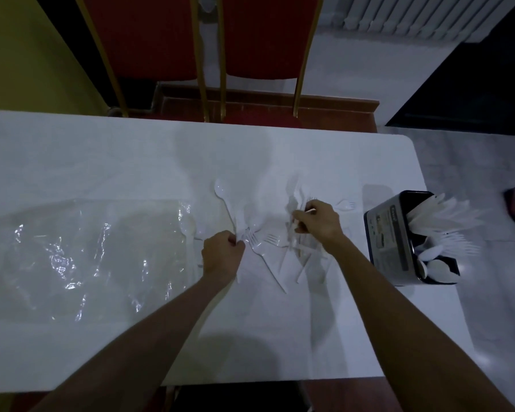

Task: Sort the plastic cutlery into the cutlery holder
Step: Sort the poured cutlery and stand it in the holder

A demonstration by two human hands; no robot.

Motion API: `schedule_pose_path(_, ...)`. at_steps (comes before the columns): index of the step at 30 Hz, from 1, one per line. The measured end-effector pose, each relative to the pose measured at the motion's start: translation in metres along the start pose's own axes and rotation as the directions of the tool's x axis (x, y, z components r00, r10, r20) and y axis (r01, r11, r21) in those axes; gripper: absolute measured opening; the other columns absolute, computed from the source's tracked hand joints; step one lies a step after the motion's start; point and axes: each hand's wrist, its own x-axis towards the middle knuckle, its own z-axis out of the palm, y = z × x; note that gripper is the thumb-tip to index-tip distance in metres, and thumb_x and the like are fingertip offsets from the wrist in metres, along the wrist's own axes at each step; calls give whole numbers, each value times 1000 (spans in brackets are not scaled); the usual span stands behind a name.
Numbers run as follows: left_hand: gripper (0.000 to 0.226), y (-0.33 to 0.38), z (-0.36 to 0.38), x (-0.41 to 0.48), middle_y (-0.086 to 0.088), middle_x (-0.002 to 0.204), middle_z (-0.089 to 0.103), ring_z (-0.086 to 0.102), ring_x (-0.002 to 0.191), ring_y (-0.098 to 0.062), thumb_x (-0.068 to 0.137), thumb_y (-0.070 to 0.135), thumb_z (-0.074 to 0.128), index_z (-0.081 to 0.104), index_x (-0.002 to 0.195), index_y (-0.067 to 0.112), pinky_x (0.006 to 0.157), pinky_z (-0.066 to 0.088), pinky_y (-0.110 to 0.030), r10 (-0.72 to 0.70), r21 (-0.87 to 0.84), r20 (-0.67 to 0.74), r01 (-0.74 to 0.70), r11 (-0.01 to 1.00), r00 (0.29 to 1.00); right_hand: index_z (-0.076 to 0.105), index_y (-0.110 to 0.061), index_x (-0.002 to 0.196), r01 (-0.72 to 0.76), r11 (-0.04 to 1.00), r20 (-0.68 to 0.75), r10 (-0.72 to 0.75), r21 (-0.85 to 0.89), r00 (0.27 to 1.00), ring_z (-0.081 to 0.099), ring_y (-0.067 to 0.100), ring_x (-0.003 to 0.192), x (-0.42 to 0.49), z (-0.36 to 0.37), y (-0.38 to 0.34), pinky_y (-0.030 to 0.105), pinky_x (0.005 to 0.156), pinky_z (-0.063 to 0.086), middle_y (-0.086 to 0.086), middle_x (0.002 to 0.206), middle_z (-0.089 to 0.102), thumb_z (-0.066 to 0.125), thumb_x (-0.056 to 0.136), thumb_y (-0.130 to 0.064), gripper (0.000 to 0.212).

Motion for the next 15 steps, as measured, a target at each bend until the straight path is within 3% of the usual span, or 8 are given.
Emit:
schedule_pose_path(2,33,-3,-5,-9,6,50,47,47,52,-14,80,14,64,43,54,18,56,35,-21,16,-66,-23,-18,998,1000,63,-1,83,100,960,82,-81,-262,993,64,11,49,-3,-16,5,13,45,51,12,75,68,73,82,-9,13)
schedule_pose_path(4,33,-4,-6,-19,11,46,44,42,48,-1,78,13,68,45,56,19,51,34,-7,10,-132,-14,-11,991,1000,67,-3,85,193,842,208,-99,-505,973,65,12,53,-7,-22,14,16,49,55,7,77,68,79,78,-12,16)
schedule_pose_path(6,26,-4,1,-29,12,50,50,45,50,2,75,14,73,52,61,19,52,35,-4,-23,-166,48,31,986,999,68,-2,85,243,741,273,-84,-625,958,68,21,66,-14,-16,24,32,63,61,10,83,68,82,72,-12,22)
schedule_pose_path(8,20,-4,13,-35,8,57,61,55,55,-3,71,20,77,59,65,18,57,41,-10,-72,-185,142,98,978,987,64,-5,81,245,700,272,-75,-671,959,68,26,76,-21,-6,30,41,72,60,11,85,67,82,71,-14,22)
schedule_pose_path(10,17,0,24,-35,1,68,70,65,65,-12,69,27,79,68,73,15,67,52,-23,-143,-207,214,188,960,966,58,-12,74,251,670,259,-90,-699,962,64,22,72,-23,-1,33,36,72,59,10,80,64,80,74,-17,23)
schedule_pose_path(12,17,7,32,-33,-1,69,72,67,68,-15,68,32,79,71,70,17,70,53,-26,-191,-198,228,238,951,955,50,-13,62,240,668,231,-105,-705,967,57,17,59,-23,-3,33,29,64,55,7,67,61,79,77,-20,33)
schedule_pose_path(15,26,17,39,-28,-7,65,71,66,64,-19,70,36,77,72,62,12,62,46,-23,-225,-172,180,256,951,958,38,-17,51,208,742,175,-124,-637,977,50,13,49,-23,-11,35,21,52,40,-2,51,43,76,82,-23,49)
